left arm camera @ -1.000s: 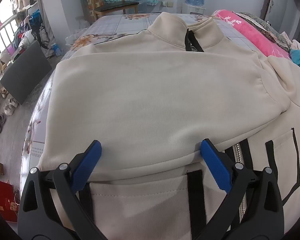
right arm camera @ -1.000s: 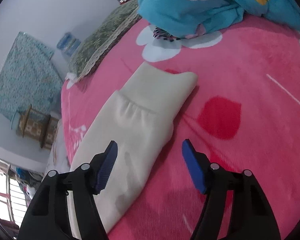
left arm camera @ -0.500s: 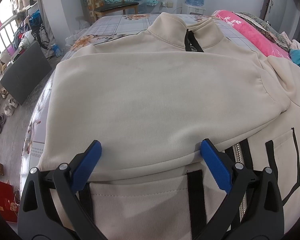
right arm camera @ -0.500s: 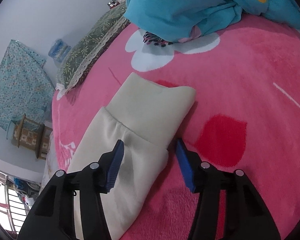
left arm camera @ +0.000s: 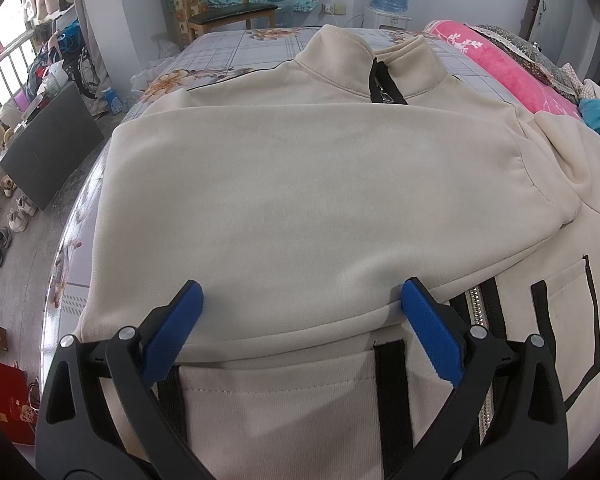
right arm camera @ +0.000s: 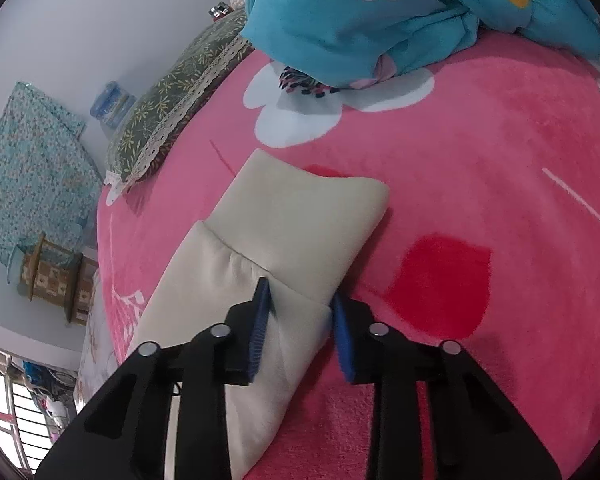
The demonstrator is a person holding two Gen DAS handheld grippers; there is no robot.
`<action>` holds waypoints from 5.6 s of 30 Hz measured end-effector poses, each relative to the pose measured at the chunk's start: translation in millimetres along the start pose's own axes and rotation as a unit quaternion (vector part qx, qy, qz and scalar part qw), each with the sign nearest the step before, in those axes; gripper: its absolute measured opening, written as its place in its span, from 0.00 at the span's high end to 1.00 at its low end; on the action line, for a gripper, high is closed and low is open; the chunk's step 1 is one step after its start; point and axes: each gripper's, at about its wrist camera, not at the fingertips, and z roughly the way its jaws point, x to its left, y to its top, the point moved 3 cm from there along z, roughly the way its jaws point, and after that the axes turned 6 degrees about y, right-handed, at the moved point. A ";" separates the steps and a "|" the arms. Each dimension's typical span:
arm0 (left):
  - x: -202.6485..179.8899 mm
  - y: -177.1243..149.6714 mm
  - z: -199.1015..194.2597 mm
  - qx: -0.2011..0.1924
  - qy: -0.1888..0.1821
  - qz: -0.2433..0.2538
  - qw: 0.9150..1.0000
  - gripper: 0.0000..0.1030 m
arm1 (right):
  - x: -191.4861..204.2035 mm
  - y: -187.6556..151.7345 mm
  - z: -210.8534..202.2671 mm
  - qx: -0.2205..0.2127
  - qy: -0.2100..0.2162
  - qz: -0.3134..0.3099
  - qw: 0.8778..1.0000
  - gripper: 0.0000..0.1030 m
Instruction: Fold large clothes
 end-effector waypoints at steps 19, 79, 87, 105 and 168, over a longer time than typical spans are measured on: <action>0.1 -0.4 -0.9 -0.005 0.000 0.000 1.000 0.06 | 20.7 -0.3 -21.0 -0.020 0.005 -0.037 0.999 0.88; 90.6 59.4 14.5 0.025 -0.067 -0.083 0.994 0.63 | 237.6 -274.1 -12.3 0.165 0.096 -0.347 0.918 0.38; 66.9 72.7 41.1 0.026 -0.027 -0.026 0.999 0.92 | 195.4 -251.4 31.2 0.182 0.107 -0.258 0.943 0.39; 94.0 28.7 9.0 -0.043 -0.007 -0.065 0.997 0.98 | 210.8 -260.2 31.0 0.153 0.076 -0.339 0.925 0.77; 49.6 -150.0 -87.7 -0.017 0.010 0.003 1.000 0.07 | 111.9 -505.1 -153.5 0.109 0.018 -0.470 0.876 0.06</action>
